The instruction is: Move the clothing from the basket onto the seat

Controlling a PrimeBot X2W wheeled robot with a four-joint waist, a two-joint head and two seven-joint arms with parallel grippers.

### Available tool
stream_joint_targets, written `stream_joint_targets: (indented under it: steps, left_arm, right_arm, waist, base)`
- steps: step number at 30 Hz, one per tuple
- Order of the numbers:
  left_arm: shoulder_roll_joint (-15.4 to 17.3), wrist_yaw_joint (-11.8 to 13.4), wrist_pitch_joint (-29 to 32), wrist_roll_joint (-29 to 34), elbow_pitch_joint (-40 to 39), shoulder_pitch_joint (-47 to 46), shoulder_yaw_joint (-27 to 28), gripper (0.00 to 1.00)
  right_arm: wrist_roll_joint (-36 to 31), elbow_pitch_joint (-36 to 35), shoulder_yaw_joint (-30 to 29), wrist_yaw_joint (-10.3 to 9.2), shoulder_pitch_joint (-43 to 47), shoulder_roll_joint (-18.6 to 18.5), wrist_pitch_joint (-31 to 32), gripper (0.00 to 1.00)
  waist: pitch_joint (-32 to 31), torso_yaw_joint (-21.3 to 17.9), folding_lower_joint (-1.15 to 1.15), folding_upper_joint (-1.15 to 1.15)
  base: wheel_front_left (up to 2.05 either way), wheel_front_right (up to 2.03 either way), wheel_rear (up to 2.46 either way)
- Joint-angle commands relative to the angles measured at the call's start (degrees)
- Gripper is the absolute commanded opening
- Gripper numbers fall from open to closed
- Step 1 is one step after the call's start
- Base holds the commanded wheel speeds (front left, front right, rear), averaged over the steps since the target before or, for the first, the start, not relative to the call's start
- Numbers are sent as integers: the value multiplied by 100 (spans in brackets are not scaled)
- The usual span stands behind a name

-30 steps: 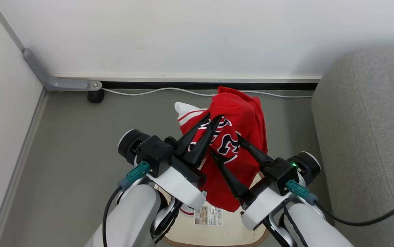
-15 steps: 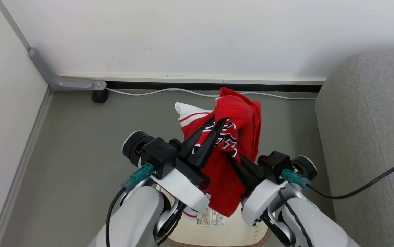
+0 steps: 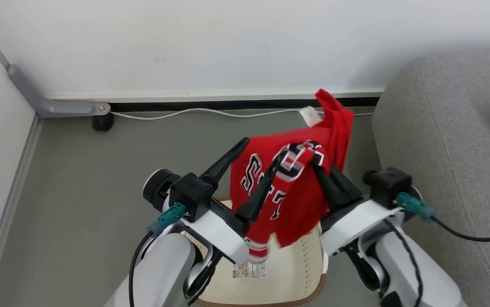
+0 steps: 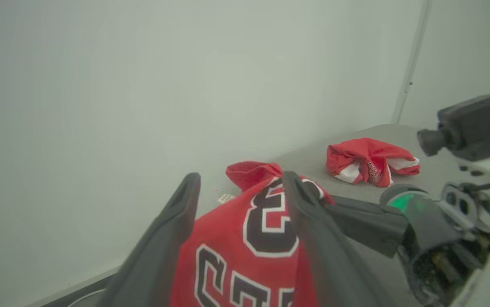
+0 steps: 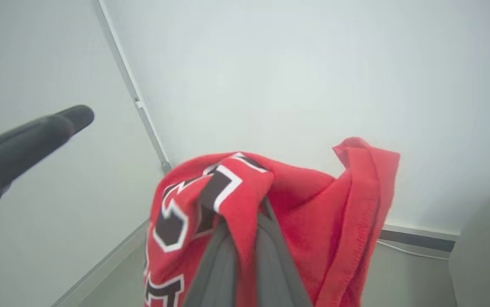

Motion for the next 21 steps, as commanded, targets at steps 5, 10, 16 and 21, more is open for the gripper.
stream_joint_targets:
  steps: [5, 10, 16, 21]
  left_arm:
    - [100, -39, -33, 36, -81, -96, 139, 100]
    - [176, -51, -33, 74, -43, 12, 165, 100]
    - [202, -57, -33, 86, -9, 152, 220, 100]
    - [184, -60, -33, 97, 13, 192, 243, 100]
  right_arm:
    - [147, -482, -647, 8, 248, 72, -35, 0]
    - [79, -744, -1195, 8, 389, 72, -35, 0]
    - [35, -1018, -1622, 8, 491, 72, -35, 0]
    - [54, -1160, -1776, 8, 557, 72, -35, 0]
  waist:
    - [3, -256, 0, 0]
    - [-11, -743, 0, 0]
    - [-29, -1386, 0, 0]
    - [-44, -1838, 0, 0]
  base:
    - [0, 0, 0]
    - [0, 0, 0]
    - [0, 0, 0]
    - [0, 0, 0]
